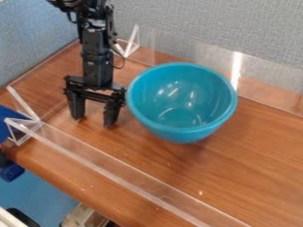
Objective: Remove the strawberry from inside the blue bowl and put it on the table
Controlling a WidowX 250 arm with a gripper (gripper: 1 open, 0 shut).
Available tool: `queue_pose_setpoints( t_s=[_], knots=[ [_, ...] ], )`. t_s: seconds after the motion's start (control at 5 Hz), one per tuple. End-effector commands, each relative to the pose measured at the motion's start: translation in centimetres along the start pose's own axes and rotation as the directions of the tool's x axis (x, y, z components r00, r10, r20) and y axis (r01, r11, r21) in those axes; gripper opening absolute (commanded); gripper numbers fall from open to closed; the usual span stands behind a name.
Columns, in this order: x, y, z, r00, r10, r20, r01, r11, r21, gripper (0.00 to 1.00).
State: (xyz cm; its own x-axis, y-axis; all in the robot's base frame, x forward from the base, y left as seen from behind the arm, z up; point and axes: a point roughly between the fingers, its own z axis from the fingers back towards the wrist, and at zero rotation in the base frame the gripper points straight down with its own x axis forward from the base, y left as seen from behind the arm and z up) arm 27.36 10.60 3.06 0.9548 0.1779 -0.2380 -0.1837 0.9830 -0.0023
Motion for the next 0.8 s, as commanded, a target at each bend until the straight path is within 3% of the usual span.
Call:
queue_pose_setpoints(
  t_s=[0.0, 0.2, 0.6],
  knots=[
    [-0.1, -0.59, 3.23, 0.995, -0.015, 0.095, 0.015, 1.0, 0.006, 1.0],
    [-0.19, -0.96, 4.0, 0.993, -0.021, 0.116, 0.022, 1.0, -0.005, 1.0],
    [0.27, -1.47, 3.61, 0.993, -0.024, 0.119, 0.026, 1.0, -0.015, 1.0]
  ],
)
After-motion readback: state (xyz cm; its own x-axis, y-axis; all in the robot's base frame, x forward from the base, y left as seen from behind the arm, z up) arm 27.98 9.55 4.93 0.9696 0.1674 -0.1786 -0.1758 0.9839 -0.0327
